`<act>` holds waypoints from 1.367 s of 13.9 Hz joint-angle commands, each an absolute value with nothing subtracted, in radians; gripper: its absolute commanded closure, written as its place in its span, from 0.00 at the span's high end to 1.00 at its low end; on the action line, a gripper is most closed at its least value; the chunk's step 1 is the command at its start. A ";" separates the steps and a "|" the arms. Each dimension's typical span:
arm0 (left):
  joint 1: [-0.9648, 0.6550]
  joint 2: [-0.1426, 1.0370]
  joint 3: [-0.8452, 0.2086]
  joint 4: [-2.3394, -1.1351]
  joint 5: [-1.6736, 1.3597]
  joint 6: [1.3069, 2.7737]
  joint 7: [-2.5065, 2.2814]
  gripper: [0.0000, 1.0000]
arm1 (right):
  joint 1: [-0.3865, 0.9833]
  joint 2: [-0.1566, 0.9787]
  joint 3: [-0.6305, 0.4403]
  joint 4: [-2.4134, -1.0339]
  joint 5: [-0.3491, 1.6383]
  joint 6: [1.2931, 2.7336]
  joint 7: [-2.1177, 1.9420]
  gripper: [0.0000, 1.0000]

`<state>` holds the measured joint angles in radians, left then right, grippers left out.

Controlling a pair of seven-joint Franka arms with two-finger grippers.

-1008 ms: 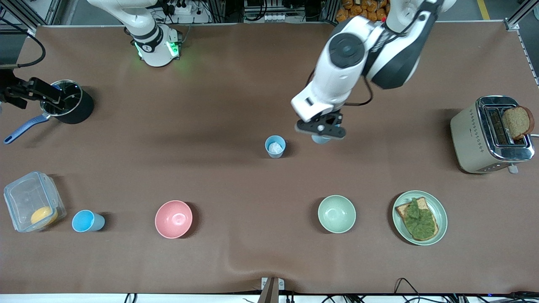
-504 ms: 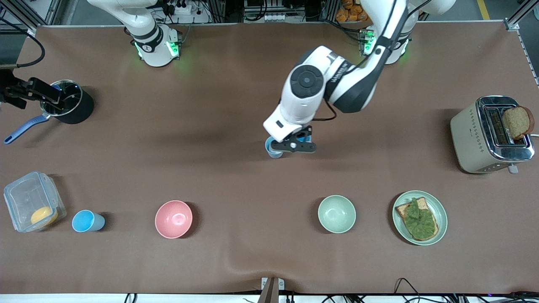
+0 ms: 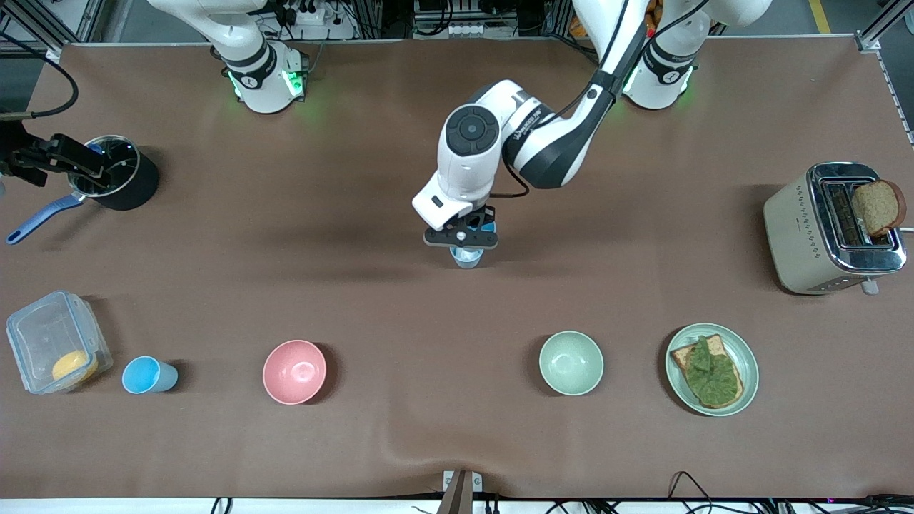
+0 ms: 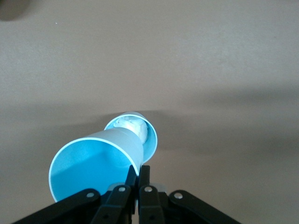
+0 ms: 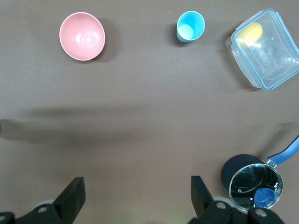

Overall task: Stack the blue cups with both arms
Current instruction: 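Carry the blue cup with the left gripper over the ball-filled cup, then lower the held cup onto the other cup and open the left gripper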

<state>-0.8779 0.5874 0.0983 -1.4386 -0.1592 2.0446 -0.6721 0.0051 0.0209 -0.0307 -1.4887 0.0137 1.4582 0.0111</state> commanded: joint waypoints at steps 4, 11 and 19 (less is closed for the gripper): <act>-0.884 0.630 0.107 -1.402 -0.181 2.069 -0.692 0.00 | -0.006 0.017 -0.017 -1.500 0.020 1.468 0.005 1.00; -0.884 0.653 0.100 -1.402 -0.181 2.117 -0.709 0.00 | -0.008 0.015 -0.015 -1.500 0.018 1.468 0.003 1.00; -0.882 0.652 0.100 -1.407 -0.176 2.117 -0.699 0.46 | -0.012 0.017 -0.015 -1.502 0.020 1.468 0.003 1.00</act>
<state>-0.8788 0.6369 0.0943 -1.4312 -0.1593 2.1175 -0.6922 0.0051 0.0241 -0.0252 -1.4906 0.0141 1.4607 0.0111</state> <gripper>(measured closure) 0.815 0.000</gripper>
